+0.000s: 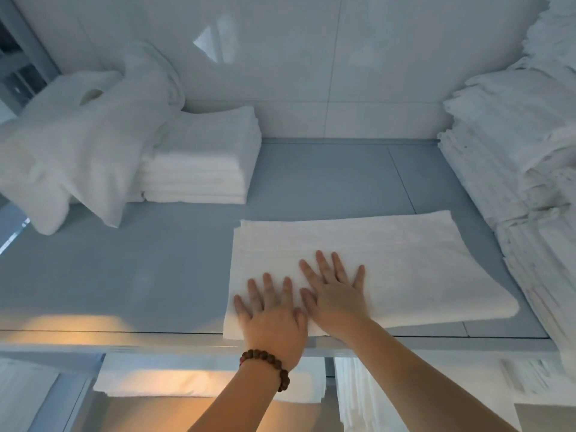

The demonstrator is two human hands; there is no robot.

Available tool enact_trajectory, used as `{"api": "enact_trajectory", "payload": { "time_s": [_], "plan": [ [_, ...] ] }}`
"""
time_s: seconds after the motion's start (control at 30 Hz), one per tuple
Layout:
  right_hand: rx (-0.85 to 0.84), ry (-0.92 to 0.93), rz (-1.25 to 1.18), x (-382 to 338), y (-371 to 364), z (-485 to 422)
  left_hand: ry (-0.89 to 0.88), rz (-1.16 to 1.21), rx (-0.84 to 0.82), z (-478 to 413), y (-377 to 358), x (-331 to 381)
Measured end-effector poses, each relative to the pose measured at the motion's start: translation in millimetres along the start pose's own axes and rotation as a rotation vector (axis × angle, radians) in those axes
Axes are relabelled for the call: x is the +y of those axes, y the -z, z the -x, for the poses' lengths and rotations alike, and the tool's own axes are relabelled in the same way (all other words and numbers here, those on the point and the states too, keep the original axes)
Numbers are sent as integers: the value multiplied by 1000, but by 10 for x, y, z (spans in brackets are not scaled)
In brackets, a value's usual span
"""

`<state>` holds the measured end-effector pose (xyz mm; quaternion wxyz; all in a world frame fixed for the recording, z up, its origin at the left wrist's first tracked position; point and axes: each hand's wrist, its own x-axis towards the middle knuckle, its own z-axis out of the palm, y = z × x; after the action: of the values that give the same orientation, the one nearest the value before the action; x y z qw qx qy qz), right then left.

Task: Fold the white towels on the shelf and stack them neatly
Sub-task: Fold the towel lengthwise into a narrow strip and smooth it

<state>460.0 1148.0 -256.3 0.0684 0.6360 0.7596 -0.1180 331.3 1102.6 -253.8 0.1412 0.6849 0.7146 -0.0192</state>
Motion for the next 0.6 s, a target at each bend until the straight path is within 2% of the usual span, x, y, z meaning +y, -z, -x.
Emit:
{"api": "enact_trajectory", "payload": {
  "time_s": [0.1,0.2,0.33,0.43,0.53,0.6],
  "plan": [
    [5,29,-5,-90,-2,79,-26,0,28,-62,21,-136],
    [43,36,18,116,-32,184,-47,-72,32,-67,-32,-229],
    [100,-148,58,928,-25,352,-44,-60,35,-88,-45,-269],
    [72,-317,70,1554,45,490,-63,-72,13,-200,6,-356],
    [4,-388,85,1747,144,499,-9,-90,-31,-313,108,-323],
    [22,-360,75,1650,188,433,19,-97,-13,-369,181,-132]
  ]
}}
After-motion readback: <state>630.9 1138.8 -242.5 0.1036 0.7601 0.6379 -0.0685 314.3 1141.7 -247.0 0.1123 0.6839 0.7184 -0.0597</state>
